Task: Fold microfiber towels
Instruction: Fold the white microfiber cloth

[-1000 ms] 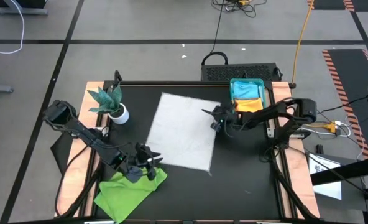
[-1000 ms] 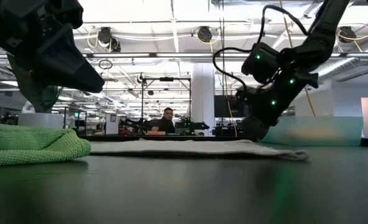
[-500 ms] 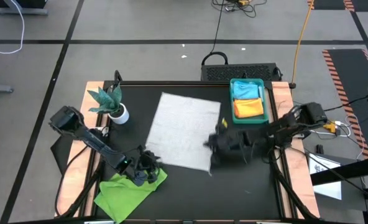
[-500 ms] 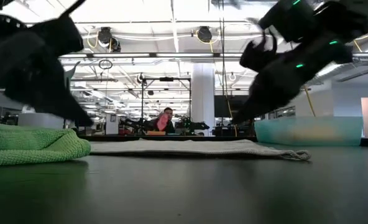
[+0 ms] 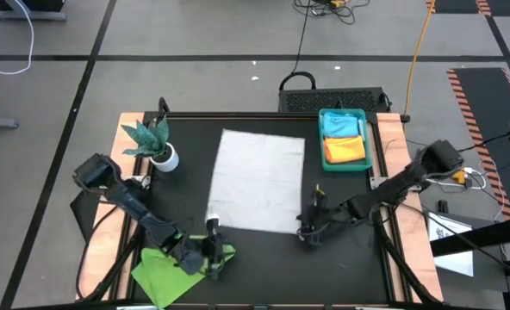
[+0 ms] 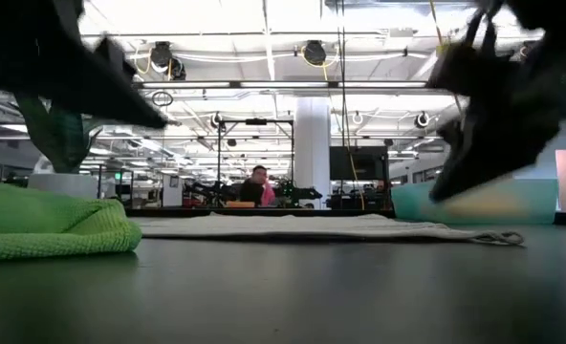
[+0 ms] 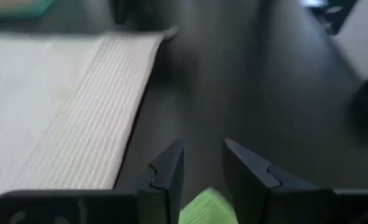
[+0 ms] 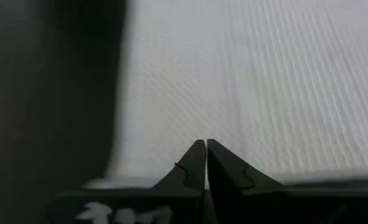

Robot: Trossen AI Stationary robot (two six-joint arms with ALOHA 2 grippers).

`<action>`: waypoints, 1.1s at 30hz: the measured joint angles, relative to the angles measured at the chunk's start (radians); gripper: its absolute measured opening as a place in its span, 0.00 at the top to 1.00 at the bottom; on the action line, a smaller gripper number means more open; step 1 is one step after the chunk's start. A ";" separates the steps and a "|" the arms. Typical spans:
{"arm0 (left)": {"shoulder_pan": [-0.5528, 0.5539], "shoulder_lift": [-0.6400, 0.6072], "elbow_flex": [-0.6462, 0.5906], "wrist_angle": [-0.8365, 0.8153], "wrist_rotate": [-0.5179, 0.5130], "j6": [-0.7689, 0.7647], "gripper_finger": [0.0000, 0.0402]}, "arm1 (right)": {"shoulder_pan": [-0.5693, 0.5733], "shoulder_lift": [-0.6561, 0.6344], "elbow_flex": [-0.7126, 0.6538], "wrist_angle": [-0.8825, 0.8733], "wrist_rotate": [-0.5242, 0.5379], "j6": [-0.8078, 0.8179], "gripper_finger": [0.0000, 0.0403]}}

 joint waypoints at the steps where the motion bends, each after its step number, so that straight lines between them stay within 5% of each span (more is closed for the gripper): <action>1: -0.003 -0.001 0.014 -0.001 0.000 0.026 0.72 | 0.010 -0.023 0.001 0.010 -0.001 -0.008 0.98; 11: -0.012 0.000 0.042 -0.197 -0.038 0.041 0.72 | 0.113 0.028 0.001 0.135 -0.183 -0.127 0.80; 19: -0.018 0.000 0.042 -0.526 -0.037 -0.176 0.72 | 0.120 0.163 0.000 0.173 0.020 -0.175 0.60; 25: -0.034 0.000 0.042 -0.657 -0.022 -0.246 0.72 | 0.122 0.199 0.003 0.178 0.107 -0.219 0.74; 30: -0.072 0.000 0.042 -0.637 -0.062 -0.113 0.72 | 0.130 0.159 -0.001 0.114 0.114 -0.203 0.97; 33: -0.079 0.000 0.042 -0.600 -0.059 0.001 0.72 | 0.144 0.101 0.000 0.064 0.115 -0.137 0.97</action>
